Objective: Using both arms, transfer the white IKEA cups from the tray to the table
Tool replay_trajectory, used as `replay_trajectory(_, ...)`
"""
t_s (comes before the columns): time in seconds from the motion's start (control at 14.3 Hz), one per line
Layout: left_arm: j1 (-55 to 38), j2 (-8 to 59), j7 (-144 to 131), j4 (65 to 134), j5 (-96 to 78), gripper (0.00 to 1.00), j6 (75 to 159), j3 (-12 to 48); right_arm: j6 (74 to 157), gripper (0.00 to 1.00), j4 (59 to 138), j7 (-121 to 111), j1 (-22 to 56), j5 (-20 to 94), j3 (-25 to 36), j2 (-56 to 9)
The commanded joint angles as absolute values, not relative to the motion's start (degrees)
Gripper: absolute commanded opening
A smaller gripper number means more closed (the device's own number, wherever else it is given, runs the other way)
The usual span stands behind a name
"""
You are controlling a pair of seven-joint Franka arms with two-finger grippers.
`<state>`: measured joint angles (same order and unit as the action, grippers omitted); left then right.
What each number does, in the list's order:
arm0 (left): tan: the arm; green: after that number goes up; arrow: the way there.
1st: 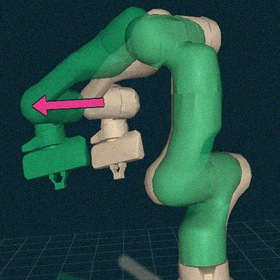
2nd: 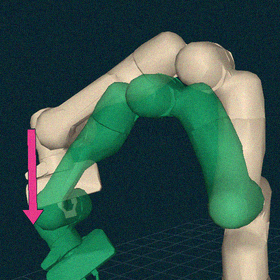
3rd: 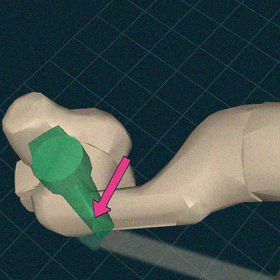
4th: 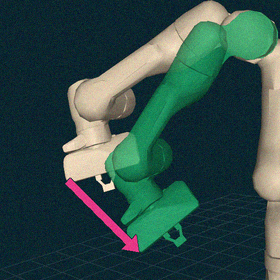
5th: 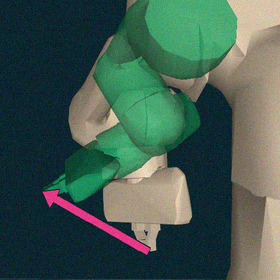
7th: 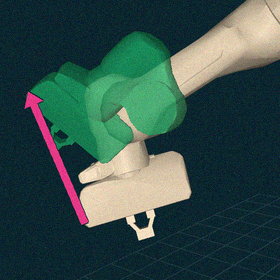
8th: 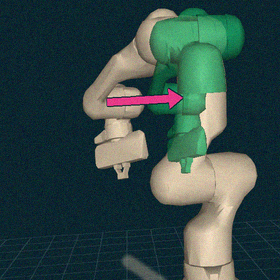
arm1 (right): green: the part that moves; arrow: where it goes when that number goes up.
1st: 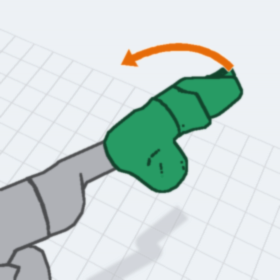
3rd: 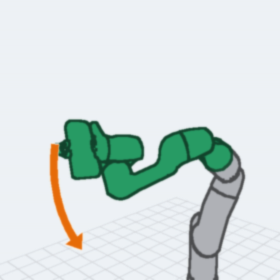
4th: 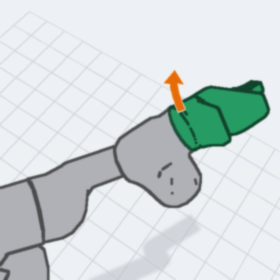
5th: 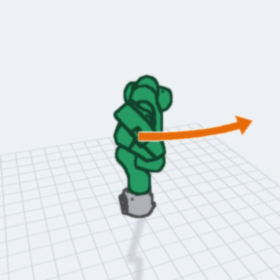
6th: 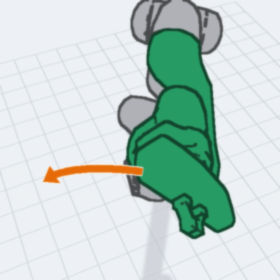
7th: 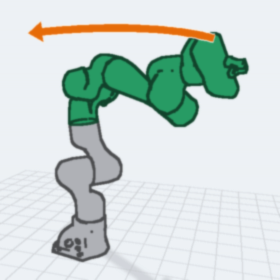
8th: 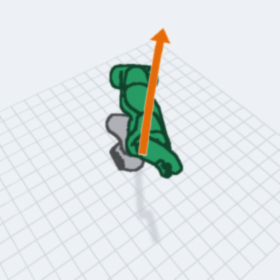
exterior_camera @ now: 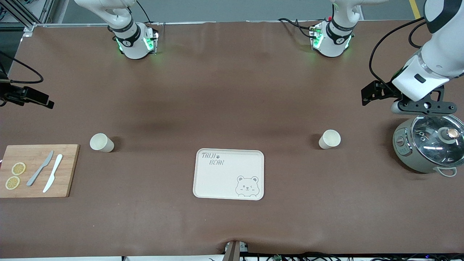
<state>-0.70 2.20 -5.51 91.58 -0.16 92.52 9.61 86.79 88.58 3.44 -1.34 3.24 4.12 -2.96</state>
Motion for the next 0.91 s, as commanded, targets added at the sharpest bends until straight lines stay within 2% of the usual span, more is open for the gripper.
replay_trajectory(0.0, -0.88, 1.76, -5.27, 91.76, -1.41, 1.0, 92.73, 9.4, 88.94, 1.0, 94.48, 5.19, -2.02, 1.59, 2.12, 1.58)
replay_trajectory(0.84, -1.23, 1.85, -5.62, 91.84, -1.41, 1.0, 92.81, 9.49, 87.54, 1.0, 91.23, 5.1, -1.76, 0.88, 2.29, 0.7)
